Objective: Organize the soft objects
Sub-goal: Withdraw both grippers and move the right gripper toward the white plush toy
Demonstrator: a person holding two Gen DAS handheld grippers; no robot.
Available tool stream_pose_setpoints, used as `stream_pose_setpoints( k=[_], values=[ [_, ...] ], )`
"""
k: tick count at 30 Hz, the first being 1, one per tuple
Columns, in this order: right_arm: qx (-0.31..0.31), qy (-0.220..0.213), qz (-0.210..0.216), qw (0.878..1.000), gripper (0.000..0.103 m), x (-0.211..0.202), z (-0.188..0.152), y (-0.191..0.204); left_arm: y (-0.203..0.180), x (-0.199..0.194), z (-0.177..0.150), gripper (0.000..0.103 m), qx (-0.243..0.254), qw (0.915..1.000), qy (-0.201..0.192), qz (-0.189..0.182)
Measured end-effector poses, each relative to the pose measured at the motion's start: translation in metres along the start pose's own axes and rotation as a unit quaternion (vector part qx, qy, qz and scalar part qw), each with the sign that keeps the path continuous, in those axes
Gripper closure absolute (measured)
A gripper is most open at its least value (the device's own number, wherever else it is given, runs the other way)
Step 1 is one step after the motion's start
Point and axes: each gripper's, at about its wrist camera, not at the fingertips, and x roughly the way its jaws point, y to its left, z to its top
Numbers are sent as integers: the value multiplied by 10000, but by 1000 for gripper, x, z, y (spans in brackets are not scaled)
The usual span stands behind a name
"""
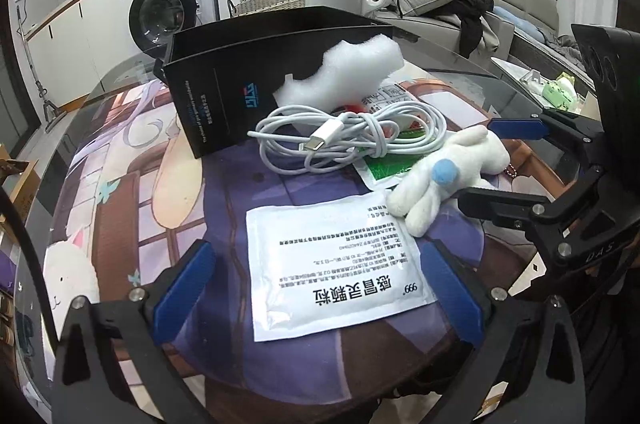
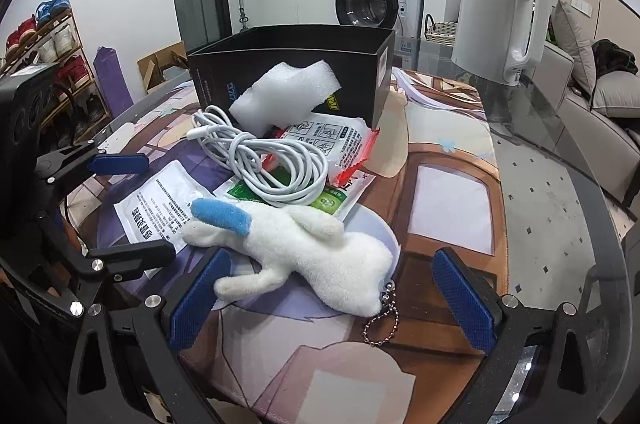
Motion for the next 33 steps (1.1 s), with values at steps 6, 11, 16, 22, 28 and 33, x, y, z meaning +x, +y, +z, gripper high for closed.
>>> stream_pose_setpoints(
  k=[6, 11, 16, 22, 28, 33],
  values=[
    [50, -95, 94, 9999, 0, 0, 3, -2, 9, 0, 0, 0, -134, 9999, 10, 107],
    [30, -22, 258, 9997, 0, 5, 5, -1, 19, 0, 0, 0, -249, 9995, 15, 195],
    [-151, 63, 565, 9983, 0, 2, 1, 8, 19, 0, 0, 0, -227, 9995, 18, 204],
    [-242, 4, 715, 9971, 1, -4, -1, 14, 15, 0, 0, 0, -156, 9997, 26, 160],
    [-282, 62, 651, 9975, 1, 7, 7, 9, 14, 0, 0, 0, -121, 9998, 20, 145],
    [-344, 47, 738, 9967, 13, 6, 9, 11, 13, 0, 0, 0, -111, 9998, 17, 141]
  ],
)
